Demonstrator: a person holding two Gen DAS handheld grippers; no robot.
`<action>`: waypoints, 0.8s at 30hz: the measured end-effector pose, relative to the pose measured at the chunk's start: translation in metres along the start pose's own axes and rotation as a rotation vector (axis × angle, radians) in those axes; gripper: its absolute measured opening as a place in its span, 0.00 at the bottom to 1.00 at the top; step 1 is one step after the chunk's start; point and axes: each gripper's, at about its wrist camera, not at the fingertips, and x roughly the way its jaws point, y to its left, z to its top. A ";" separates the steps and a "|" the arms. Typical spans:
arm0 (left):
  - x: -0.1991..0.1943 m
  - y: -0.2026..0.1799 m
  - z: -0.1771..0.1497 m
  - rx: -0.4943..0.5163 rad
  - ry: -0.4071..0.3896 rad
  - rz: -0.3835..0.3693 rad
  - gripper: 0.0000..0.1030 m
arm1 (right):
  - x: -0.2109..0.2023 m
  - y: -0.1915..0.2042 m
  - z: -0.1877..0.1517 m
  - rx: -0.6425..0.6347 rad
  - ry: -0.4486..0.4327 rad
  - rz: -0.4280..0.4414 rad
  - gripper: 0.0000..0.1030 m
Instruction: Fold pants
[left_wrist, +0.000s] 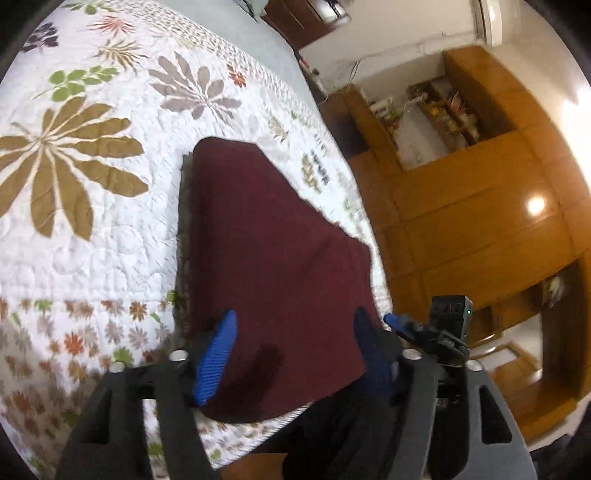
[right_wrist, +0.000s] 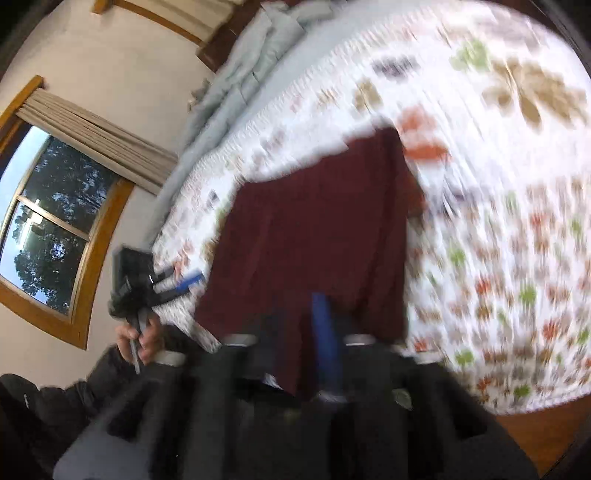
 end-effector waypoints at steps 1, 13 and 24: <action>-0.003 0.001 -0.002 -0.018 -0.006 -0.032 0.69 | 0.002 0.009 0.006 -0.006 -0.015 0.025 0.52; 0.015 -0.003 -0.018 -0.027 0.036 -0.083 0.72 | 0.173 0.019 0.095 0.296 0.141 0.216 0.22; -0.016 0.010 0.019 0.004 -0.007 -0.030 0.87 | 0.017 -0.033 0.065 0.295 -0.106 0.027 0.60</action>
